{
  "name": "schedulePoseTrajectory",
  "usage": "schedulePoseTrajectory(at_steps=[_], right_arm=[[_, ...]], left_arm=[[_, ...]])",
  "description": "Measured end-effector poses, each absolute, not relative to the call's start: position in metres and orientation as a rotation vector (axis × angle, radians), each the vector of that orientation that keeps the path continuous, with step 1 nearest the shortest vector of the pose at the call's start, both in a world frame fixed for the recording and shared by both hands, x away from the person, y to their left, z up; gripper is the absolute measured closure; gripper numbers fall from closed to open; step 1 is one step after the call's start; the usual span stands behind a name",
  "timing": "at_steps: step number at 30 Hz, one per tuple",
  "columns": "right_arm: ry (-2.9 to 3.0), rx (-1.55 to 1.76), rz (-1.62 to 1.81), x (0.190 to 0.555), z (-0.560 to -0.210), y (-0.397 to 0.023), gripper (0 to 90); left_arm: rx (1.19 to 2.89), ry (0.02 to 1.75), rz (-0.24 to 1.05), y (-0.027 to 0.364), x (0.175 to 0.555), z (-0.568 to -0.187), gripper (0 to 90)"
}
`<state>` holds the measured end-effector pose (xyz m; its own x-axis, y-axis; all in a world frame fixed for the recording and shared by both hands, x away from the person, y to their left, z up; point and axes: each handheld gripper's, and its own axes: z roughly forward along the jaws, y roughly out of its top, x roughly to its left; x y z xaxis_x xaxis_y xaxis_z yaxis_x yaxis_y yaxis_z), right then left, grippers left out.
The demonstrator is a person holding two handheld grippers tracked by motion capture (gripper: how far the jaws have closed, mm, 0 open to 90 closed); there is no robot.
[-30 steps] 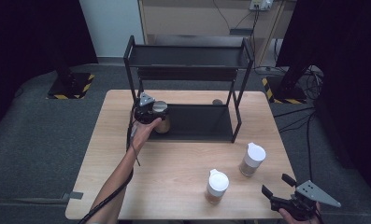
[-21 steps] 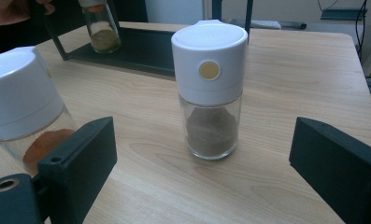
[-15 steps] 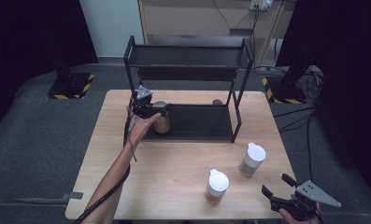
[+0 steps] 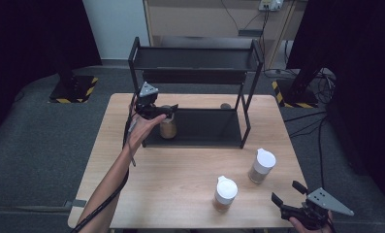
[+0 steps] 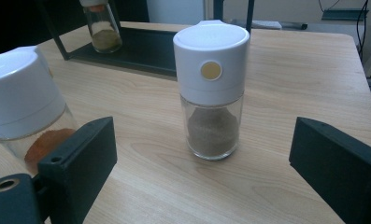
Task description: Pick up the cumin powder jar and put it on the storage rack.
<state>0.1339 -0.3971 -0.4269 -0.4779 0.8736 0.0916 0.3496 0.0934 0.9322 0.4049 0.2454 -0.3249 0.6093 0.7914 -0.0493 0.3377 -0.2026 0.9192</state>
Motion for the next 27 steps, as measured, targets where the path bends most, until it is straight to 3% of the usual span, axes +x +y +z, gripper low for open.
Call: schedulePoseTrajectory(at_steps=[14,27], right_arm=[[1.887,1.191,1.375,0.134,-0.426,-0.396,7.7],[1.89,1.19,1.375,0.134,-0.426,-0.396,7.7]], left_arm=[[1.845,0.74,0.452,0.258,0.372,-0.291,1.5],[1.831,0.624,0.406,0.278,0.337,-0.289,1.4]])
